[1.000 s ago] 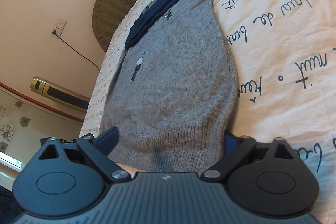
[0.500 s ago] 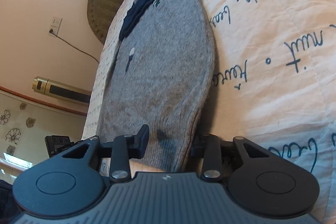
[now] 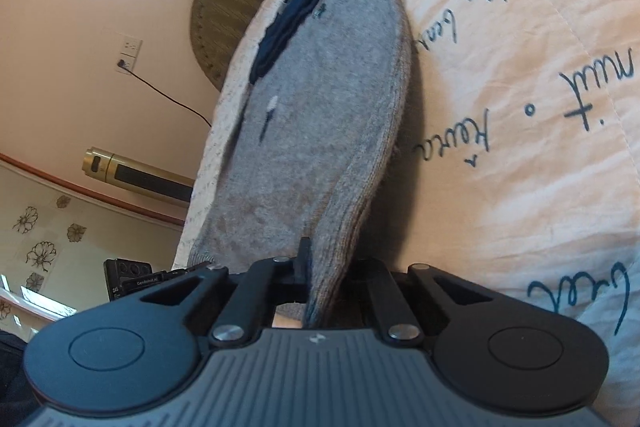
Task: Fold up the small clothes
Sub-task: 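Lift the hem with both tools and fold it toward the navy band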
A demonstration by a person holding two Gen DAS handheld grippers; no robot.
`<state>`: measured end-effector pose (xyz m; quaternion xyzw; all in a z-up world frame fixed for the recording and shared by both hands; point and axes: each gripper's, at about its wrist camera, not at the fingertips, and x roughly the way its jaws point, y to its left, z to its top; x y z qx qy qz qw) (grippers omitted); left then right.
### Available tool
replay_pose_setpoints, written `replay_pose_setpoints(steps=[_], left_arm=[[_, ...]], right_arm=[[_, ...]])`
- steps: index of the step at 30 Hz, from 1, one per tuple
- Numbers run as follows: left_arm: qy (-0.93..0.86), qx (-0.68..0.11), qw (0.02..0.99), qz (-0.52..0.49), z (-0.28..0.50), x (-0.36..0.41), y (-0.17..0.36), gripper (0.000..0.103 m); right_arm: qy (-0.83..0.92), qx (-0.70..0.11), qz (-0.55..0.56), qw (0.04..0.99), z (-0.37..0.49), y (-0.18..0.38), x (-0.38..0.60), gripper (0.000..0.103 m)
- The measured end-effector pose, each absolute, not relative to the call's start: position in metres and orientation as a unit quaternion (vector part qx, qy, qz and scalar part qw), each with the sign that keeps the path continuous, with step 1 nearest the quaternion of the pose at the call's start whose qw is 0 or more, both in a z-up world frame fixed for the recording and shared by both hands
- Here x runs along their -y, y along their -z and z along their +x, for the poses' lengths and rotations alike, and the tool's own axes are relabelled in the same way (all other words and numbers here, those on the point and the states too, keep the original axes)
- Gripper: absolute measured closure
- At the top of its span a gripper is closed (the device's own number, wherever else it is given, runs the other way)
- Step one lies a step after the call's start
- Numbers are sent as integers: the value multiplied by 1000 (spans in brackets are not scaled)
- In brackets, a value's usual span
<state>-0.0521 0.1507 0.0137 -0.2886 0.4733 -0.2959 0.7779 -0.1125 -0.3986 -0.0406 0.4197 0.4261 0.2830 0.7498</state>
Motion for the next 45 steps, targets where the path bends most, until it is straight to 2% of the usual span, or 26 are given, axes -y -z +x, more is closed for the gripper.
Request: replay_pose_setpoints(steps=[8, 12, 16, 24, 29, 33, 34, 35, 36, 37, 39, 40, 41, 42, 43, 44, 45], left_arm=[[314, -425, 792, -305, -36, -149, -42, 100], [310, -371, 808, -336, -11, -149, -66, 100], [306, -319, 810, -386, 31, -147, -89, 100], [312, -266, 842, -352, 149, -111, -117, 100], [276, -264, 861, -337, 235, -87, -106, 100], [223, -296, 863, -344, 294, -78, -73, 100], [213, -300, 867, -335, 304, -78, -65, 99], [207, -299, 875, -320, 309, -76, -61, 99], [200, -299, 881, -308, 313, -75, -58, 94], [196, -302, 884, -299, 317, -74, -56, 95], [188, -307, 887, -290, 326, -77, -54, 93], [187, -305, 888, -288, 328, -80, -55, 91], [185, -302, 891, -283, 329, -83, -57, 81], [183, -301, 894, -277, 330, -85, -60, 61], [181, -297, 897, -274, 330, -89, -64, 46], [176, -286, 902, -271, 328, -93, -69, 23], [166, -266, 911, -267, 325, -97, -75, 11]], right_arm=[[-320, -343, 439, 766, -95, 9, 408, 97], [-334, -303, 434, 780, -70, -13, 411, 97], [-346, -266, 433, 789, -28, -33, 411, 97], [-328, -225, 439, 805, 102, -62, 427, 97], [-288, -240, 460, 805, 198, -44, 436, 97], [-231, -281, 496, 788, 263, 1, 437, 97], [-224, -293, 505, 780, 274, 12, 436, 94], [-212, -307, 511, 775, 286, 22, 436, 94], [-201, -319, 515, 770, 294, 31, 435, 94], [-196, -327, 522, 763, 301, 38, 436, 91], [-190, -326, 533, 757, 306, 45, 439, 75], [-188, -321, 534, 759, 306, 44, 442, 52], [-189, -313, 533, 763, 306, 42, 444, 28], [-193, -305, 530, 768, 306, 37, 448, 19], [-197, -303, 522, 772, 305, 32, 450, 15], [-203, -305, 513, 776, 304, 26, 453, 15], [-213, -306, 502, 781, 300, 19, 457, 15]])
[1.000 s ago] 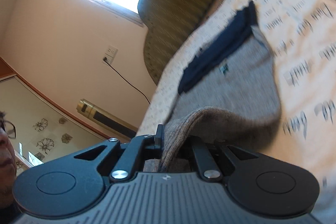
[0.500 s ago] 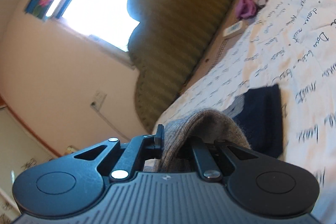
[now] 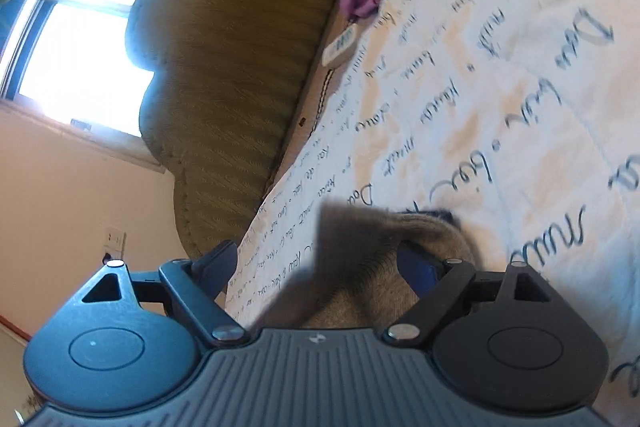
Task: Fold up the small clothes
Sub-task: 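Lift the hem with both tools and fold it toward the navy band, then lower the folded hem onto the sweater and open both tools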
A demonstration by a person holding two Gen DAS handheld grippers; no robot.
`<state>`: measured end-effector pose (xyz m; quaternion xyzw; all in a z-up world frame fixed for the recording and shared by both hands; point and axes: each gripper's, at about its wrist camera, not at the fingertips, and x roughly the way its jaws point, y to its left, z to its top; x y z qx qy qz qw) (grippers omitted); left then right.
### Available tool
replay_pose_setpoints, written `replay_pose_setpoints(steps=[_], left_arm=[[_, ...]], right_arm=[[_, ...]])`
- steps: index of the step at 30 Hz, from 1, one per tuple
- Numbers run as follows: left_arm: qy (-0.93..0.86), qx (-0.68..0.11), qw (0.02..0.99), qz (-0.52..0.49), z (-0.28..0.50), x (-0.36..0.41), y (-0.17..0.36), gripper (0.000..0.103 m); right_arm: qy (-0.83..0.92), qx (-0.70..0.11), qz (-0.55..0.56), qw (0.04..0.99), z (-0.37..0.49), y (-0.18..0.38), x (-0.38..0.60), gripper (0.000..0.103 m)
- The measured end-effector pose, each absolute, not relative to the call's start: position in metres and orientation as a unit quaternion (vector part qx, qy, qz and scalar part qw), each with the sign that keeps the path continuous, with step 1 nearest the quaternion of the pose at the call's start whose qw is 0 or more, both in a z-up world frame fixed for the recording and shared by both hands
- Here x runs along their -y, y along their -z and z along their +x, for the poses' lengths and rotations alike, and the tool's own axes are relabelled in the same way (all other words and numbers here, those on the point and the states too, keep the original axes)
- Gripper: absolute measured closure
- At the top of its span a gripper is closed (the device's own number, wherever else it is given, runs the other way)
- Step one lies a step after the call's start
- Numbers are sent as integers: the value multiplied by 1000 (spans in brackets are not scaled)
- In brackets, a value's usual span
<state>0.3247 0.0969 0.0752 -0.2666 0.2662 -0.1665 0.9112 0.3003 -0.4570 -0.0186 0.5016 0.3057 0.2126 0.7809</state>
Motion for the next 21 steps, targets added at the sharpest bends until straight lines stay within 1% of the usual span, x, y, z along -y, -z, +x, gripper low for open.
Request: replay_pose_setpoints(steps=[1, 2, 5, 7, 9, 10, 12, 13, 14, 15, 16, 17, 19, 21], left_arm=[[155, -251, 920, -257, 322, -100, -81, 7], [146, -242, 928, -244, 322, -102, -85, 6], [112, -261, 938, -199, 331, -95, -84, 8], [82, -294, 941, -146, 342, -80, -72, 14], [77, -305, 946, -82, 347, -62, -57, 22], [72, -311, 947, -47, 350, -51, -49, 24], [75, -331, 941, -9, 359, -36, -34, 27], [76, -347, 935, 3, 366, -29, -25, 32], [77, -359, 930, 14, 371, -23, -20, 52], [82, -365, 927, 27, 375, -18, -15, 72], [89, -361, 927, 44, 376, -12, -14, 82], [93, -355, 928, 64, 374, -5, -15, 95], [85, -332, 934, 101, 370, 5, -20, 96], [77, -307, 942, 110, 365, 6, -29, 96]], right_arm=[[-216, -304, 486, 791, 298, 11, 460, 15], [-206, -302, 459, 810, 295, 2, 462, 15], [-169, -313, 368, 859, 293, -13, 457, 15], [-149, -329, 316, 877, 299, -15, 446, 15], [-138, -348, 261, 890, 309, -11, 433, 16], [-130, -356, 248, 892, 315, -6, 428, 16], [-125, -366, 245, 889, 325, 4, 422, 17], [-119, -368, 242, 890, 329, 8, 418, 28], [-118, -370, 236, 891, 332, 11, 415, 60], [-123, -374, 228, 890, 334, 13, 411, 77], [-131, -376, 216, 892, 336, 13, 405, 93], [-137, -372, 199, 896, 335, 12, 399, 93], [-131, -367, 169, 905, 333, 7, 393, 95], [-118, -346, 177, 914, 329, -1, 400, 96]])
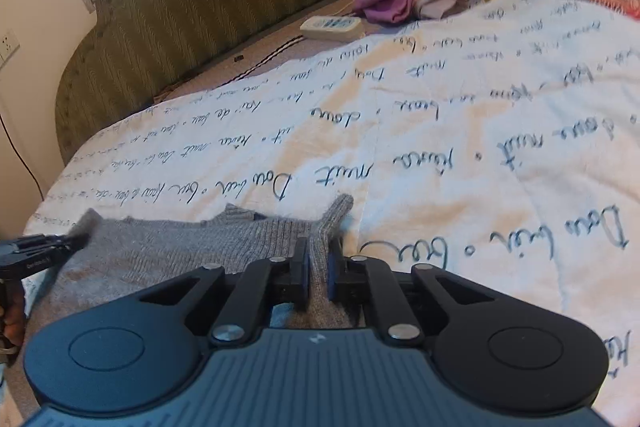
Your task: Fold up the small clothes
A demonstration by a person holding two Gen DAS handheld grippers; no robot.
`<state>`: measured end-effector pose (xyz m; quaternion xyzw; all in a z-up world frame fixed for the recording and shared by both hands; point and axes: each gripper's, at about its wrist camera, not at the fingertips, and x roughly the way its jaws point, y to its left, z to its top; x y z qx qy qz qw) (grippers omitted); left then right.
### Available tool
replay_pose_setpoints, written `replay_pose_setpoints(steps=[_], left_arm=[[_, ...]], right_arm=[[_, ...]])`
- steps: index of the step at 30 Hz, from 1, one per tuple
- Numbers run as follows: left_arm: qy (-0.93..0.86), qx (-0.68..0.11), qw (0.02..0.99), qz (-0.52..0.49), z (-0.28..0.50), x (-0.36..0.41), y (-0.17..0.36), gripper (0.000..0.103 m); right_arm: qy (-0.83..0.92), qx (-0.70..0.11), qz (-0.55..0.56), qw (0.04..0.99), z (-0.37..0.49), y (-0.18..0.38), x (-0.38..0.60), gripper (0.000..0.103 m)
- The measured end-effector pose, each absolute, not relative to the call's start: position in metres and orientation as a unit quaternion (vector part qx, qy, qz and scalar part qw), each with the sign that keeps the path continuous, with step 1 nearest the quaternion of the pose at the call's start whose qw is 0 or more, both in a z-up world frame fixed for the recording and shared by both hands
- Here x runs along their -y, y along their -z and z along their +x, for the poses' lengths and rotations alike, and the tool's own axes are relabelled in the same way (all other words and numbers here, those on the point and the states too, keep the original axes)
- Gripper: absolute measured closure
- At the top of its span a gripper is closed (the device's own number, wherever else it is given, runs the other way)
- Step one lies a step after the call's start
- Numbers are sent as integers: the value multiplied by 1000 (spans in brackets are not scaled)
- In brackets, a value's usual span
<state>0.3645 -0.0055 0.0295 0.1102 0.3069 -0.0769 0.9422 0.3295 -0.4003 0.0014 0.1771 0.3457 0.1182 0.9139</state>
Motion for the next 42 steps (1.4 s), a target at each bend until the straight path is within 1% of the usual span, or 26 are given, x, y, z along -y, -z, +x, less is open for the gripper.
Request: replay_pose_setpoints(steps=[2, 4, 8, 10, 11, 12, 13, 14, 15, 16, 17, 18, 19, 22, 24, 27, 30, 32, 35, 37, 38, 41, 42], left_arm=[[66, -286, 951, 99, 363, 0, -38, 97], [63, -283, 952, 96, 366, -4, -40, 96], [48, -342, 928, 138, 377, 6, -6, 95], [41, -320, 934, 153, 368, 9, -5, 91], [42, -317, 936, 151, 365, 9, -8, 80], [40, -312, 937, 148, 361, 7, -13, 79], [37, -304, 941, 148, 354, 4, -21, 79], [34, -292, 945, 144, 345, -1, -28, 78], [31, -275, 952, 133, 329, -7, -39, 69], [29, -258, 959, 114, 311, -14, -49, 64], [26, -246, 965, 88, 293, -25, -56, 49], [27, -239, 969, 54, 273, -37, -62, 38], [31, -236, 971, 17, 254, -49, -65, 37], [42, -261, 960, -91, 200, -82, -58, 37], [40, -279, 945, -165, 169, -99, -46, 37], [28, -307, 913, -266, 139, -116, -28, 37], [32, -323, 879, -350, 122, -123, -15, 37], [54, -327, 867, -373, 120, -116, -14, 37], [92, -348, 840, -406, 131, -104, -4, 28], [70, -348, 839, -412, 138, -96, -1, 28], [75, -344, 843, -406, 143, -93, -1, 26], [58, -342, 852, -392, 159, -84, -1, 25], [53, -341, 857, -382, 164, -81, -2, 34]], right_arm=[[-116, -317, 215, 916, 326, -10, 416, 96], [-110, -311, 242, 913, 330, -11, 427, 96], [-90, -344, 243, 903, 339, 11, 424, 96], [-89, -367, 262, 888, 342, 26, 421, 94], [-81, -366, 272, 886, 341, 28, 422, 93], [-80, -362, 282, 885, 337, 26, 424, 91], [-82, -358, 287, 885, 333, 22, 426, 85], [-82, -353, 290, 886, 325, 15, 429, 74], [-82, -345, 293, 888, 315, 8, 433, 66], [-85, -331, 297, 892, 300, -1, 436, 51], [-92, -312, 302, 896, 282, -8, 440, 37], [-102, -291, 312, 899, 259, -15, 445, 33], [-109, -278, 323, 898, 237, -18, 449, 30], [-129, -285, 375, 873, 174, -11, 458, 30], [-111, -318, 400, 852, 137, 2, 458, 28], [-105, -328, 432, 834, 93, 13, 449, 28], [-103, -324, 455, 823, 69, 17, 437, 28], [-103, -326, 466, 816, 62, 20, 427, 28], [-114, -335, 485, 800, 71, 30, 413, 28], [-112, -336, 496, 793, 86, 37, 405, 28], [-110, -331, 503, 791, 94, 39, 401, 28], [-104, -312, 521, 787, 115, 43, 392, 29], [-99, -303, 529, 786, 122, 45, 390, 29]])
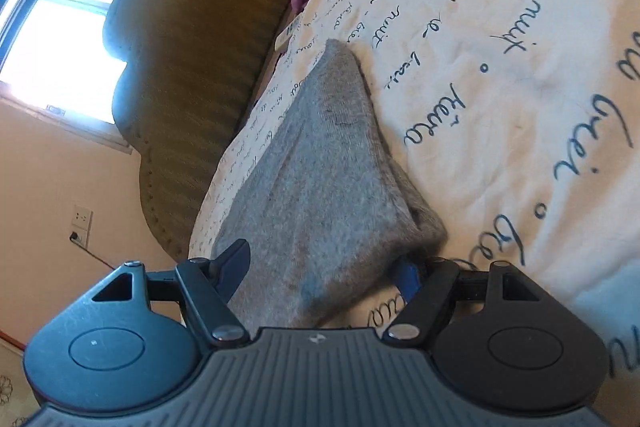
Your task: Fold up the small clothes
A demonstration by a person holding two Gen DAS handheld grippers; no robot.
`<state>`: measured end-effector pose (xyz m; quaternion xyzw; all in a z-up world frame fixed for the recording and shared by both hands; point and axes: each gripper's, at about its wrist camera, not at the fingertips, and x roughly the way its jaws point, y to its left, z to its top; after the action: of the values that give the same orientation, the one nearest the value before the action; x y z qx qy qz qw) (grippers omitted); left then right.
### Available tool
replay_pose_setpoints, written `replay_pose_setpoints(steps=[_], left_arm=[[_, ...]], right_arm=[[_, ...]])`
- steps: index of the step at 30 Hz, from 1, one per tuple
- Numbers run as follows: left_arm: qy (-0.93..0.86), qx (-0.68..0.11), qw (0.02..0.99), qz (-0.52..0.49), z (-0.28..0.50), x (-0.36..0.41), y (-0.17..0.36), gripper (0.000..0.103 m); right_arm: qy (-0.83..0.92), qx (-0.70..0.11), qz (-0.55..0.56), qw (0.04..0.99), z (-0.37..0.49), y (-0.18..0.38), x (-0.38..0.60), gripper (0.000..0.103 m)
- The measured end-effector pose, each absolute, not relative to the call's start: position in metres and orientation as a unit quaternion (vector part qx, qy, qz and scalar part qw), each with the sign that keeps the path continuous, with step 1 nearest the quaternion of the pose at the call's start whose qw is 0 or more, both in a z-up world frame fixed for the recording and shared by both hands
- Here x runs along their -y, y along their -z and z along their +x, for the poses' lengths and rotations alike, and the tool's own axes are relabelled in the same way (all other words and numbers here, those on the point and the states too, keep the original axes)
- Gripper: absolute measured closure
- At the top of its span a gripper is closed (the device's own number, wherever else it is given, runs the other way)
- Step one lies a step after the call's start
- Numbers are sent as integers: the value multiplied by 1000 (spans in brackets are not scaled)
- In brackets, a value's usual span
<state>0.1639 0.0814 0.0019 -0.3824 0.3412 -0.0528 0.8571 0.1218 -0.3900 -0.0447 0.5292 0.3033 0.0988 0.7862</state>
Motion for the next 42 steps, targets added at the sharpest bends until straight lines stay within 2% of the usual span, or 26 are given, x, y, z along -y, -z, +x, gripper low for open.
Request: replay_pose_setpoints(steps=[1, 2, 3, 4, 8, 13, 20, 24, 28, 31, 33, 34, 36, 37, 38, 39, 40, 42], left_arm=[[43, -347, 861, -370, 169, -78, -3, 42], [34, -361, 860, -359, 175, -76, -2, 73], [34, -381, 855, -351, 181, -74, 1, 92], [33, -389, 854, -344, 184, -73, 2, 94], [34, -363, 877, -312, 176, -70, -16, 95], [68, -334, 882, -324, 161, -80, -51, 95], [116, -332, 877, -326, 95, -101, -84, 95], [114, -354, 871, -321, 40, -119, -75, 95], [98, -396, 859, -310, 13, -128, -42, 94], [91, -432, 857, -267, 17, -125, -14, 88], [93, -420, 867, -250, 13, -130, -18, 76], [92, -412, 874, -241, 8, -135, -27, 73], [61, -375, 901, -208, -2, -146, -49, 60], [47, -348, 915, -198, -6, -153, -61, 56], [37, -325, 926, -189, -7, -157, -71, 46], [31, -302, 936, -177, -3, -158, -84, 37], [30, -285, 943, -167, 5, -156, -92, 32], [36, -267, 953, -136, 35, -141, -103, 17]], right_arm=[[-98, -290, 533, 789, 126, 45, 389, 31], [-96, -281, 533, 793, 129, 46, 387, 57], [-96, -286, 529, 793, 134, 48, 384, 79], [-95, -292, 530, 790, 138, 51, 382, 97], [-92, -276, 517, 805, 139, 49, 377, 97], [-117, -233, 496, 828, 120, 12, 382, 97], [-168, -212, 483, 833, 65, -27, 383, 97], [-183, -232, 496, 817, 8, -24, 379, 97], [-166, -266, 518, 796, -44, 2, 375, 97], [-133, -307, 513, 791, -51, 25, 371, 94], [-99, -338, 500, 791, -49, 29, 377, 89], [-93, -338, 501, 791, -50, 25, 383, 89], [-88, -313, 500, 803, -57, 11, 401, 81], [-74, -288, 490, 819, -63, -1, 412, 62], [-63, -261, 476, 837, -66, -12, 421, 35], [-58, -238, 458, 855, -65, -23, 428, 25], [-59, -227, 437, 868, -57, -35, 429, 21], [-76, -232, 396, 885, -29, -53, 428, 21]])
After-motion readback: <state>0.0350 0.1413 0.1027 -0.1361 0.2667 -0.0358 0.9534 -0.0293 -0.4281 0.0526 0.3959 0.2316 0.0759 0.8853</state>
